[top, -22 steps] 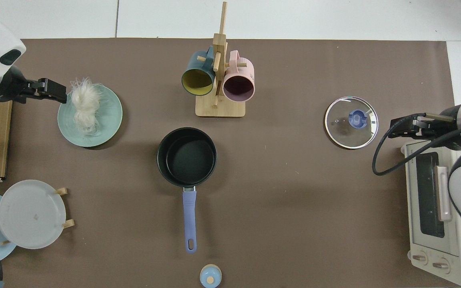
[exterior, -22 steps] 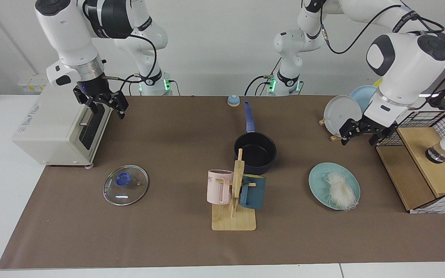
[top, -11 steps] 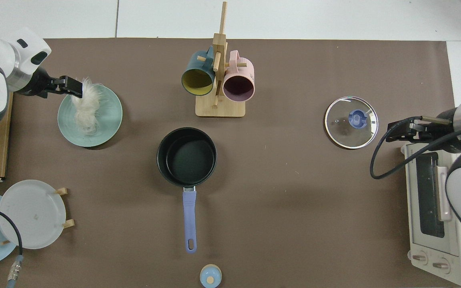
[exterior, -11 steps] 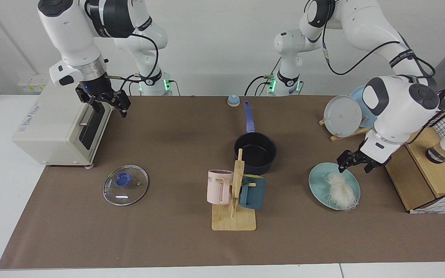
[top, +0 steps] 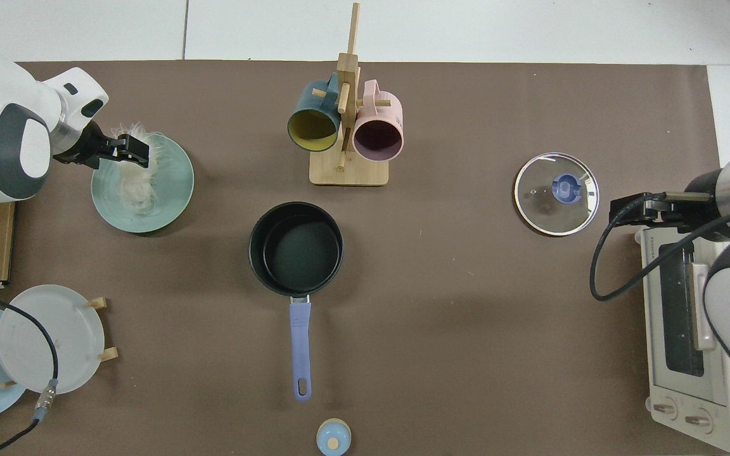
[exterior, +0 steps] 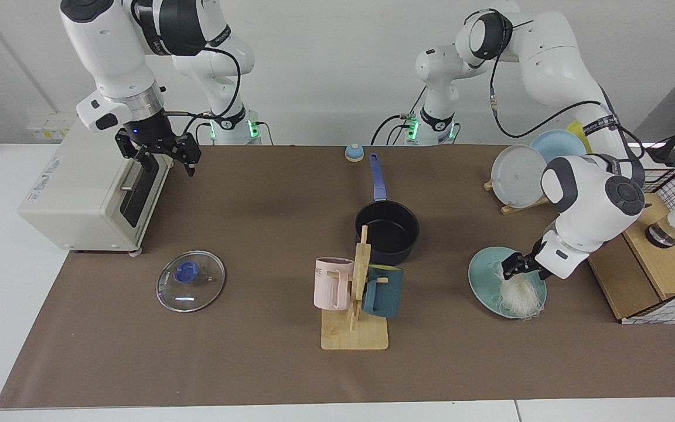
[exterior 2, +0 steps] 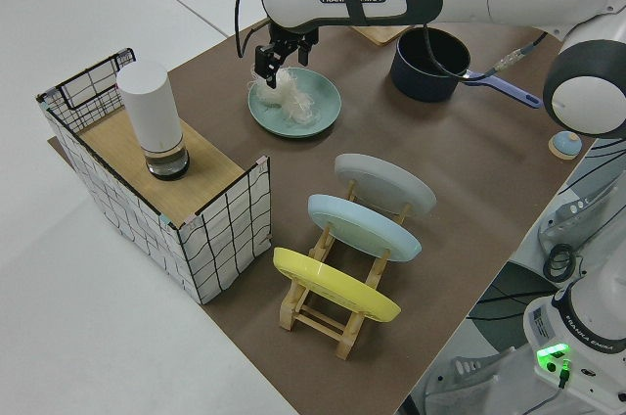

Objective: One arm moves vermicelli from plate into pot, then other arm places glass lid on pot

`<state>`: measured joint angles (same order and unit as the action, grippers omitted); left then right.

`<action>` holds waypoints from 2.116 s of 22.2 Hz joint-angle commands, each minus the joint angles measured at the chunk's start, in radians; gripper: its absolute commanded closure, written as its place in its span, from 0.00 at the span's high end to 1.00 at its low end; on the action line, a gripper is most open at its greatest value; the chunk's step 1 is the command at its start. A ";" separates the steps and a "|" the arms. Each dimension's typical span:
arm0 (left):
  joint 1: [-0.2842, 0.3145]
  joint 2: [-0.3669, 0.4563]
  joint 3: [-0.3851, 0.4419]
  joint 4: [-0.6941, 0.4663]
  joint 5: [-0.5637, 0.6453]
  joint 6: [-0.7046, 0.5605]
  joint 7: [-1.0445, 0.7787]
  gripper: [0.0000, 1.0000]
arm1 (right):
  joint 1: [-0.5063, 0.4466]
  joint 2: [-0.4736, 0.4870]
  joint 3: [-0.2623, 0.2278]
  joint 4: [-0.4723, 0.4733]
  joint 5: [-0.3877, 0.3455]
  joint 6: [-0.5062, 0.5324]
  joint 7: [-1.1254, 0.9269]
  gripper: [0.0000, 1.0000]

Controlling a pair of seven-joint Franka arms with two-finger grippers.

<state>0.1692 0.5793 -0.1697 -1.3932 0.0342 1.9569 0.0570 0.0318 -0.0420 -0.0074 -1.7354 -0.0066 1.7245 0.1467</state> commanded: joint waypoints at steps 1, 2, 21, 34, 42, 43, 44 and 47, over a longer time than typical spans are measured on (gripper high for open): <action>0.001 0.014 -0.005 -0.050 0.000 0.072 -0.020 1.00 | -0.010 0.001 0.007 0.011 0.008 -0.003 -0.056 1.00; 0.001 0.014 -0.005 -0.072 -0.004 0.104 -0.023 1.00 | -0.007 0.001 0.009 0.011 0.008 -0.003 -0.056 1.00; 0.018 0.045 -0.019 0.013 0.010 -0.002 0.038 0.00 | 0.028 0.004 0.007 0.007 0.002 0.012 -0.113 1.00; -0.028 -0.272 -0.085 -0.099 0.046 -0.151 -0.066 0.00 | 0.022 0.034 0.006 0.017 -0.015 0.010 -0.116 0.99; -0.088 -0.458 -0.206 -0.354 0.044 -0.079 -0.437 0.00 | 0.016 0.080 0.000 0.025 -0.019 0.064 -0.111 0.99; -0.111 -0.458 -0.217 -0.351 0.046 -0.079 -0.481 0.00 | 0.016 0.094 -0.002 0.036 -0.019 0.073 -0.114 1.00; -0.126 -0.458 -0.224 -0.349 0.047 -0.081 -0.514 0.00 | 0.016 0.117 -0.002 0.051 -0.019 0.084 -0.114 0.99; -0.177 -0.460 -0.241 -0.346 0.047 -0.081 -0.613 0.00 | 0.013 0.216 -0.003 0.135 -0.019 0.096 -0.117 0.99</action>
<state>0.0473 0.1588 -0.4060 -1.6934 0.0575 1.8443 -0.4317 0.0592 0.0435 -0.0124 -1.7168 -0.0194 1.8027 0.0691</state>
